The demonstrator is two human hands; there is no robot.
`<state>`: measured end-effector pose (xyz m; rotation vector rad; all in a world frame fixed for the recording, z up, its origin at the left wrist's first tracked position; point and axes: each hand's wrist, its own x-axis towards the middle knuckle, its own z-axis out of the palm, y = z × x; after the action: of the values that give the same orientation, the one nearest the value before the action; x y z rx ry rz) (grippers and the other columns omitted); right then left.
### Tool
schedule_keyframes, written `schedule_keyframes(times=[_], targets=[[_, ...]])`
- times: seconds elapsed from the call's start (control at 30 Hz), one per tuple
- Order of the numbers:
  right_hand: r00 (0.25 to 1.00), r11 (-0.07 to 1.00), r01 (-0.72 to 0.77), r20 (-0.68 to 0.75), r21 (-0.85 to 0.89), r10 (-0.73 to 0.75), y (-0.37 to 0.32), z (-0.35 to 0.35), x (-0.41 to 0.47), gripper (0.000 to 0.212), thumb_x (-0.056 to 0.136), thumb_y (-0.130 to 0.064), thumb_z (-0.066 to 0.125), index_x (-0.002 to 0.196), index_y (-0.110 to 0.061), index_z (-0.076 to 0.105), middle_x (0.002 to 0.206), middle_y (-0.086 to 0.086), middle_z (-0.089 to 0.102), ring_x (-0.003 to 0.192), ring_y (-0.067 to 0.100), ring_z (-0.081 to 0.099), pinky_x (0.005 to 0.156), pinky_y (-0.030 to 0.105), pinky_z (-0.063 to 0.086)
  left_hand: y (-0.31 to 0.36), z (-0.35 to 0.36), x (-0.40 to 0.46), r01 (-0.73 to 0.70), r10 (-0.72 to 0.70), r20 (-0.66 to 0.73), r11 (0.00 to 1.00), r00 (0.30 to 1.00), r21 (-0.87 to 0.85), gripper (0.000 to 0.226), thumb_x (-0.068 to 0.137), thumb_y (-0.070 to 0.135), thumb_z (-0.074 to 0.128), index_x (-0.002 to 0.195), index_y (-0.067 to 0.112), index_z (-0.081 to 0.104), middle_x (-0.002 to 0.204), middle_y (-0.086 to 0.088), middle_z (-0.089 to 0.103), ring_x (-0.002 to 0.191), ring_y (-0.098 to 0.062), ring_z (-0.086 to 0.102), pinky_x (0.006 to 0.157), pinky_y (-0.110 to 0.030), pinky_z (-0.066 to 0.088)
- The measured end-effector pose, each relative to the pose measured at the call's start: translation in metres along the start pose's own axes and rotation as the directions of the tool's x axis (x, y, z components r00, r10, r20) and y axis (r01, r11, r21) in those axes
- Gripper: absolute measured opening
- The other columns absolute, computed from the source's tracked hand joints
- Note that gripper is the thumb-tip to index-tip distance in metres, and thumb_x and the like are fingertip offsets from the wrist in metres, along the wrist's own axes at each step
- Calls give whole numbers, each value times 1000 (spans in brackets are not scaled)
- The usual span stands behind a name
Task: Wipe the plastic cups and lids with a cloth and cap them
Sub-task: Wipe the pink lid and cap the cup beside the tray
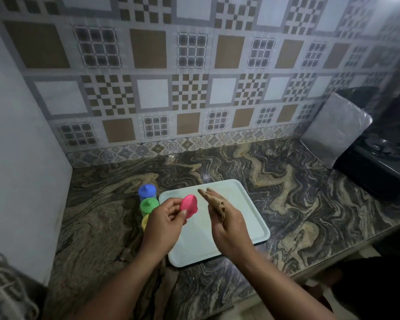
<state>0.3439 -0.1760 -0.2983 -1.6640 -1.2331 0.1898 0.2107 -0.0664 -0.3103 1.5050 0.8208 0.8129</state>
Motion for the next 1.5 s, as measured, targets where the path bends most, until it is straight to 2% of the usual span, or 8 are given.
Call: schedule_keyframes(times=[0.17,0.3,0.43,0.57,0.7,0.87,1.37,1.5], targets=[[995,996,-80,55,-49,83,9,7,4,34,99,-28,48,106,-35,80,86,-6,76,79,14,70,72,32,56,-4,-2,-5,21,-21,10,999,1000,34,28,92,3,68,100,30,72,93,4,79,90,-16,76,77,-38,62],[999,999,38,16,-16,-38,-1,11,-3,36,106,-15,52,137,-19,71,138,1,71,132,8,63,110,26,51,-9,-7,0,94,-94,-10,996,995,-9,16,91,10,72,96,25,75,92,0,80,91,-26,76,83,-46,62],[998,998,-49,41,39,48,1,26,-11,38,109,-19,49,142,-27,66,131,-9,72,107,10,68,96,36,57,-1,3,0,15,-15,-3,1000,1000,-5,27,92,7,69,109,27,73,100,5,79,97,-13,75,88,-35,59],[1000,997,-18,26,70,16,-6,26,-10,41,107,-13,50,146,-20,64,152,-5,61,143,8,55,117,28,46,0,6,-12,-86,89,-33,993,995,74,35,93,9,69,123,27,69,106,14,77,103,1,70,87,-20,56],[981,983,-180,62,-30,182,6,15,6,30,105,-33,49,113,-49,74,103,-12,76,94,8,69,92,38,57,-6,-1,-6,-65,69,-36,993,997,102,35,89,0,69,111,27,72,102,16,78,100,-2,73,93,-32,58],[970,968,181,195,-174,-146,4,20,-15,50,105,-13,47,154,-15,53,163,0,48,153,6,40,123,23,35,-1,-5,0,-12,12,5,1000,1000,28,38,90,-1,68,104,34,72,102,6,79,98,-9,75,93,-40,59],[883,864,168,463,-474,82,-32,26,-16,78,91,-31,20,167,-17,29,176,3,21,161,25,28,124,45,39,-1,-19,1,-160,179,-30,930,983,330,33,90,2,68,112,24,74,86,39,68,92,14,67,81,-14,56],[895,853,-42,360,-521,264,-20,22,4,44,101,-18,44,142,-21,55,151,6,60,126,38,63,90,45,55,-5,-22,-4,-136,149,-4,915,989,379,33,90,4,70,106,33,74,83,46,65,91,13,68,75,-9,53]])
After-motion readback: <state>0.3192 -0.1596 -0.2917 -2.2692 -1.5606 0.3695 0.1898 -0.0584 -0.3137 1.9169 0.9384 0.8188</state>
